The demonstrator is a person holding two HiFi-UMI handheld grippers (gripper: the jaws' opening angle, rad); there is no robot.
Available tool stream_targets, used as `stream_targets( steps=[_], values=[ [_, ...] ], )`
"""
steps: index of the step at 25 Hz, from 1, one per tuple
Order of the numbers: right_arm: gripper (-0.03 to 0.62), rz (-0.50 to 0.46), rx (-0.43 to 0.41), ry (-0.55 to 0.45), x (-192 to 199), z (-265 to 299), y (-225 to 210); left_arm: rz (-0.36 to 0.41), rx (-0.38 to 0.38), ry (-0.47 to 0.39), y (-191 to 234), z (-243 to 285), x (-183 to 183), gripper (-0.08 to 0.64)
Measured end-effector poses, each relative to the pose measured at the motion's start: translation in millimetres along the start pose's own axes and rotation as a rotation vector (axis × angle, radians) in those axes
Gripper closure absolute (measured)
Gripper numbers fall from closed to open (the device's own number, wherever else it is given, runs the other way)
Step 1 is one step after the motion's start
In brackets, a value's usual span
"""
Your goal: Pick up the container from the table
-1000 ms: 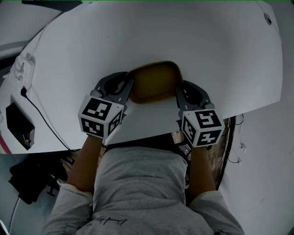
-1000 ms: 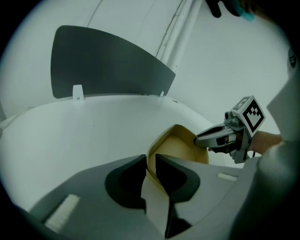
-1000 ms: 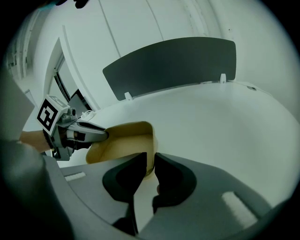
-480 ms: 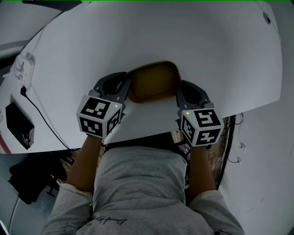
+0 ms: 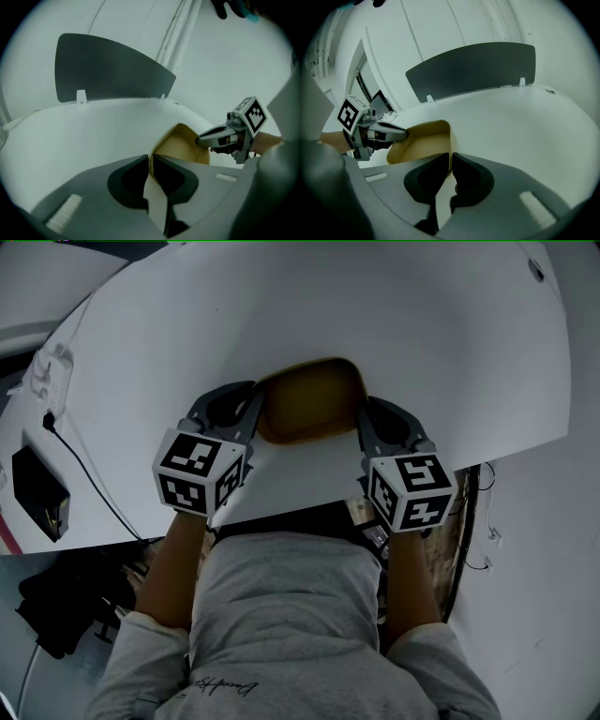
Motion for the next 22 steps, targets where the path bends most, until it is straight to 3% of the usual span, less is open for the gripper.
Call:
stream_targets(
  steps=[22],
  values=[
    [0.554,-0.035,-0.002,-0.054,-8.1,-35.7,14.2,0.025,-0.025,-0.060,-17.5,-36.1,-2.1,0.526]
  ],
)
Point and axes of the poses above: the fingertips, and each gripper's own axes: z forward along the fingers, y to its left, x out of its underside, the point moved 8 cm from there along -z, backward along the fingers, and after that the axes turned 10 degrees about y, right-handed, at the moved point
